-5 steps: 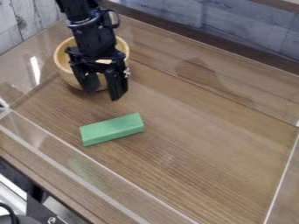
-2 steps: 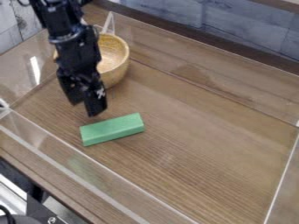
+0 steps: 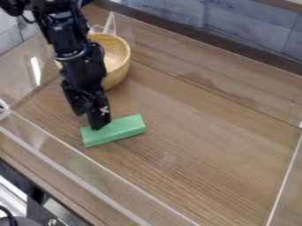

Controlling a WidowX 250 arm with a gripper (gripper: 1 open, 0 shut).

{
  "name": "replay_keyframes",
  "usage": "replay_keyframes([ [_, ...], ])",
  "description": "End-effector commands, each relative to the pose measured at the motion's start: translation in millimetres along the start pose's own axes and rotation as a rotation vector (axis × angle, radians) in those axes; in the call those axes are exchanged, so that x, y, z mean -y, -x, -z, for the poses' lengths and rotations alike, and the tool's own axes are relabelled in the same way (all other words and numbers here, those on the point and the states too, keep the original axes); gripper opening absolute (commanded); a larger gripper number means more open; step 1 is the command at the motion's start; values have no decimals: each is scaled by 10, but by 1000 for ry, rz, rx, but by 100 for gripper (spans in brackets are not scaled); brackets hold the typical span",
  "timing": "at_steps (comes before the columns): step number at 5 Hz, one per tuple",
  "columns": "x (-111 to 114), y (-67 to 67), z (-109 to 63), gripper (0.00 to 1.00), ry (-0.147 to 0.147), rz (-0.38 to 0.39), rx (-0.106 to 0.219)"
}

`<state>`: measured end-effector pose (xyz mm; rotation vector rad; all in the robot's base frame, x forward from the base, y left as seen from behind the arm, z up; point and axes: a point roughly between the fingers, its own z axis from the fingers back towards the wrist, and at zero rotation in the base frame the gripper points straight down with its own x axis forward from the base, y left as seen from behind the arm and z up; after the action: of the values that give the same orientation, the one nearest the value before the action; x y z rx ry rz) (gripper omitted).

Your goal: Move green object from inside the wooden bowl to the table next to it

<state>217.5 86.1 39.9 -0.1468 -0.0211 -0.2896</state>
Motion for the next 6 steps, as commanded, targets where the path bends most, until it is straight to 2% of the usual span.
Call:
replay_keyframes([
  [1, -35, -91, -10, 100, -33, 62, 20],
  [2, 31, -24, 137, 100, -44, 67, 24],
  [3, 96, 11, 156, 100, -66, 66, 29],
  [4, 164, 43, 159, 100, -72, 49, 42],
  [6, 140, 55, 135, 100, -80, -14, 61],
])
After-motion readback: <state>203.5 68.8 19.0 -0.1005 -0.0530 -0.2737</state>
